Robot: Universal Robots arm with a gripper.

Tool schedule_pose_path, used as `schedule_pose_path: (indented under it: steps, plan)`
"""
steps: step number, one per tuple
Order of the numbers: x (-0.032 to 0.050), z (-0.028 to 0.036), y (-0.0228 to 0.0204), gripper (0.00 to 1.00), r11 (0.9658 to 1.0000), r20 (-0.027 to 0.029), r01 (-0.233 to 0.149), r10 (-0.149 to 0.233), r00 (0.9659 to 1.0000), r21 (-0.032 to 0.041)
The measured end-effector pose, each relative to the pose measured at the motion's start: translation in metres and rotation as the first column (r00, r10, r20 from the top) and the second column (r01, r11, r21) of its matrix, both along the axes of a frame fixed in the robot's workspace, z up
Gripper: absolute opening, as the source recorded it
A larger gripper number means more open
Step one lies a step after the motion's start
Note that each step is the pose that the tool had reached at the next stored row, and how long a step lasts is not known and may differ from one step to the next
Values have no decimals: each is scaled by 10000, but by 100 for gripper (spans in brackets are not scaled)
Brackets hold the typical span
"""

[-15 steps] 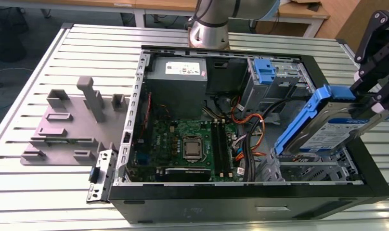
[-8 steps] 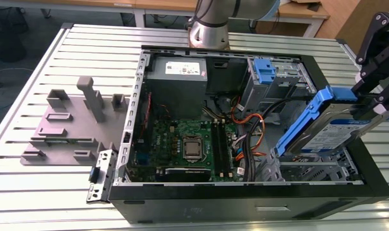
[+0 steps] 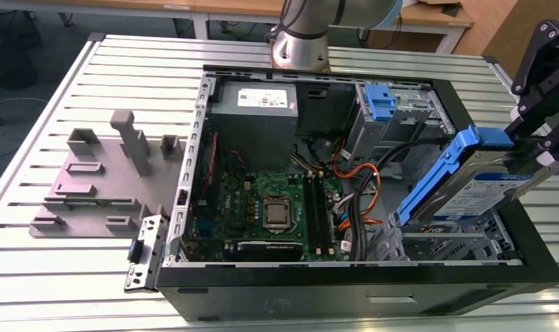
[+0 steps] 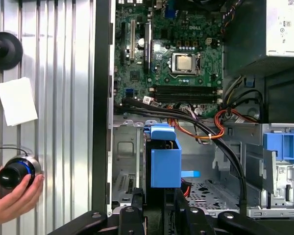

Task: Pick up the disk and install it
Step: 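Pick up the disk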

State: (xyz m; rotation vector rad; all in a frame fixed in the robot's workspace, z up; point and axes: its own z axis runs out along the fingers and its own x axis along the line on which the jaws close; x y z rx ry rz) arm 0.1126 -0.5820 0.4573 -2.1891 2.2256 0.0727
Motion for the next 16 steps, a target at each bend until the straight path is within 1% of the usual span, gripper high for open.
schedule_pose_path:
  steps: [10, 16]
  plan:
    - [0, -28, -10, 35, 10000, 0, 0, 0, 10000, 2]
    - [0, -28, -10, 35, 10000, 0, 27, -27, 10000, 2]
